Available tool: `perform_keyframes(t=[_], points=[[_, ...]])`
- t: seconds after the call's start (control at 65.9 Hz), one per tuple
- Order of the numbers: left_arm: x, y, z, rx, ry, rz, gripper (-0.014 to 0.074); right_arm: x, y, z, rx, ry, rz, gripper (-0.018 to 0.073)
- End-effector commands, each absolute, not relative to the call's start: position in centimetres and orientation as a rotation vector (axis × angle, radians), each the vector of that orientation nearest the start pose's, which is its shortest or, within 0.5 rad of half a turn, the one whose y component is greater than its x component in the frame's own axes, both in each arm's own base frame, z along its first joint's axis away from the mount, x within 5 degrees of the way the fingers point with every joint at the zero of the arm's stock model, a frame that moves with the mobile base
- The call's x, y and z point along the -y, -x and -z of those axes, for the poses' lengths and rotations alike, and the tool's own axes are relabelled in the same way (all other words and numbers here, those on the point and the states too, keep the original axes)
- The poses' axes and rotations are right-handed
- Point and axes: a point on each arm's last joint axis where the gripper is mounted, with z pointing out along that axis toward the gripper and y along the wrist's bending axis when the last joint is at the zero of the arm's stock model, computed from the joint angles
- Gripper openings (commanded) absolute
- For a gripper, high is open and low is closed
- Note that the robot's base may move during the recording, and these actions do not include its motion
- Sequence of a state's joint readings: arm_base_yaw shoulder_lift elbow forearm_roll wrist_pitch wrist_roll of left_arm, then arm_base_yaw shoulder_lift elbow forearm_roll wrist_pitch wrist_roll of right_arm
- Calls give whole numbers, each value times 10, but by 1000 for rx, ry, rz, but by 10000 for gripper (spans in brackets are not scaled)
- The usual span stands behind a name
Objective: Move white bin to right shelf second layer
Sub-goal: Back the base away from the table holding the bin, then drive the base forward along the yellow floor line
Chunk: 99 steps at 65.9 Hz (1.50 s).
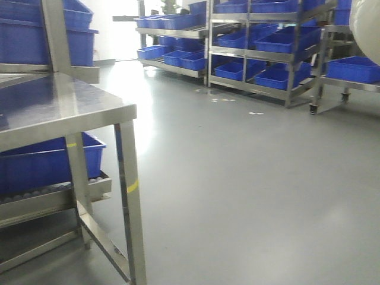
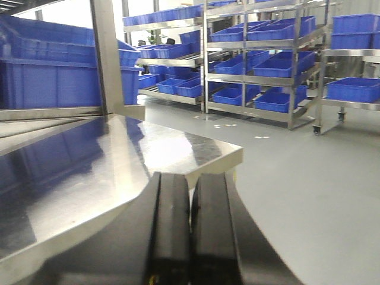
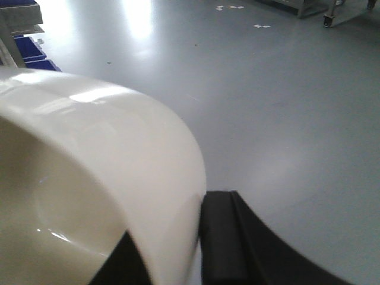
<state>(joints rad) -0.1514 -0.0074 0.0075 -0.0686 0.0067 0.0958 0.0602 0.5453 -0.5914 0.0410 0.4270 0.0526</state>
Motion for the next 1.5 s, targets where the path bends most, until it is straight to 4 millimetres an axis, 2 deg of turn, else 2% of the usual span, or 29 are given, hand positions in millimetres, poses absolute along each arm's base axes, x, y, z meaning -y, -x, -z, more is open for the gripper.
perform_keyframes(t=[0.0, 1.488], points=[[8, -55, -208, -1420, -115, 110, 85, -7, -112, -350, -1736, -18, -114, 24], [8, -55, -208, -1420, -115, 110, 85, -7, -112, -350, -1738, -18, -114, 24]])
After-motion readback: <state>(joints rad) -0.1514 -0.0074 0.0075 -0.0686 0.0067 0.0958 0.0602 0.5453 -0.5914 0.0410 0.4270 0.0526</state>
